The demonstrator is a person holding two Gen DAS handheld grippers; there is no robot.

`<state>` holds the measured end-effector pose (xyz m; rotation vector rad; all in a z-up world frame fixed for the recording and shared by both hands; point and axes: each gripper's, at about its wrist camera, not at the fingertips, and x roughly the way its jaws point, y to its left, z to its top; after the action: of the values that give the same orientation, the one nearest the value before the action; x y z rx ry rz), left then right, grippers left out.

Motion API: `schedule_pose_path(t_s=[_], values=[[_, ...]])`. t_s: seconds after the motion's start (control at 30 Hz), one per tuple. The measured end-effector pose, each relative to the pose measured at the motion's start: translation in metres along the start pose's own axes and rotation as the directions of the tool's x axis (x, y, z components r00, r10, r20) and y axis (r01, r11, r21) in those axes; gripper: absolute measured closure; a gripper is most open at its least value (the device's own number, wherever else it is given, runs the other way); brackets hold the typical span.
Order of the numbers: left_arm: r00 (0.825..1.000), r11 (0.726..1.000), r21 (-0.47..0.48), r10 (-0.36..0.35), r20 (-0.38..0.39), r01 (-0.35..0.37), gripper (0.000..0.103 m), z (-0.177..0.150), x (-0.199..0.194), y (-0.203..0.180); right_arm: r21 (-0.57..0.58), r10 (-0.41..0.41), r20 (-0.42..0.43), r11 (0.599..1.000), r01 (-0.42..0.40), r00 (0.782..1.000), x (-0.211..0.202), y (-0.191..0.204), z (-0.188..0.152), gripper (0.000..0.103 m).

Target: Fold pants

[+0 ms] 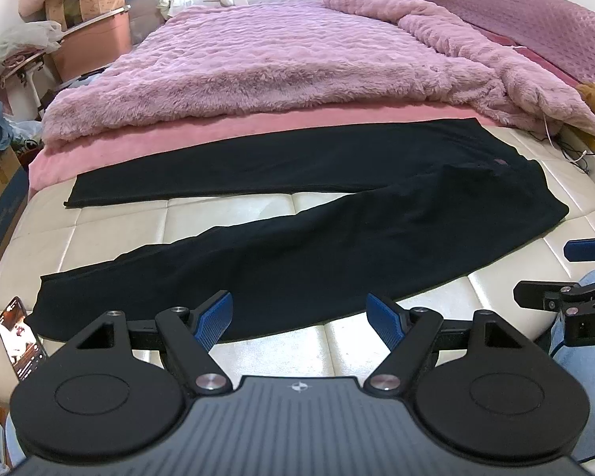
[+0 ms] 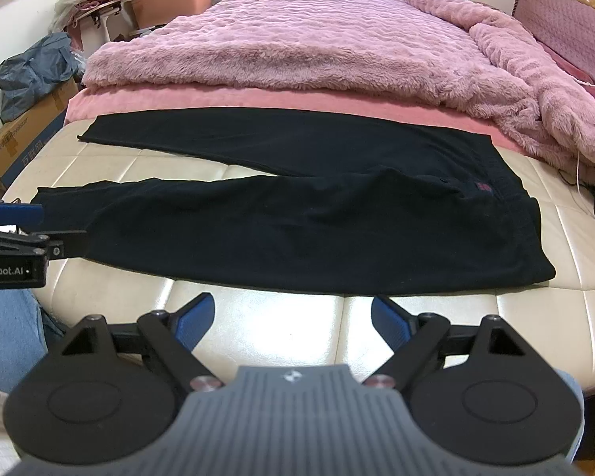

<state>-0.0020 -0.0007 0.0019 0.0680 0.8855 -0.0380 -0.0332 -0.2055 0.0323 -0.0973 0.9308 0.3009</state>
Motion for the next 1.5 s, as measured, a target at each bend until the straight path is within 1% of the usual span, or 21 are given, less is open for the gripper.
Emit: schedule_pose_path(t_s=[0.37, 1.5], values=[[1.000, 1.000, 0.005, -0.004, 0.002, 0.004, 0.013, 0.0001, 0.0001, -0.0019, -0.020, 0.004, -0.006, 1.000, -0.004, 1.000, -0.0004, 0.0030, 0.0017, 0.021], [1.000, 1.000, 0.002, -0.011, -0.009, 0.011, 0.013, -0.0027, 0.0032, -0.0018, -0.014, 0.011, -0.016, 1.000, -0.011, 1.000, 0.0023, 0.0039, 0.0018, 0.021]])
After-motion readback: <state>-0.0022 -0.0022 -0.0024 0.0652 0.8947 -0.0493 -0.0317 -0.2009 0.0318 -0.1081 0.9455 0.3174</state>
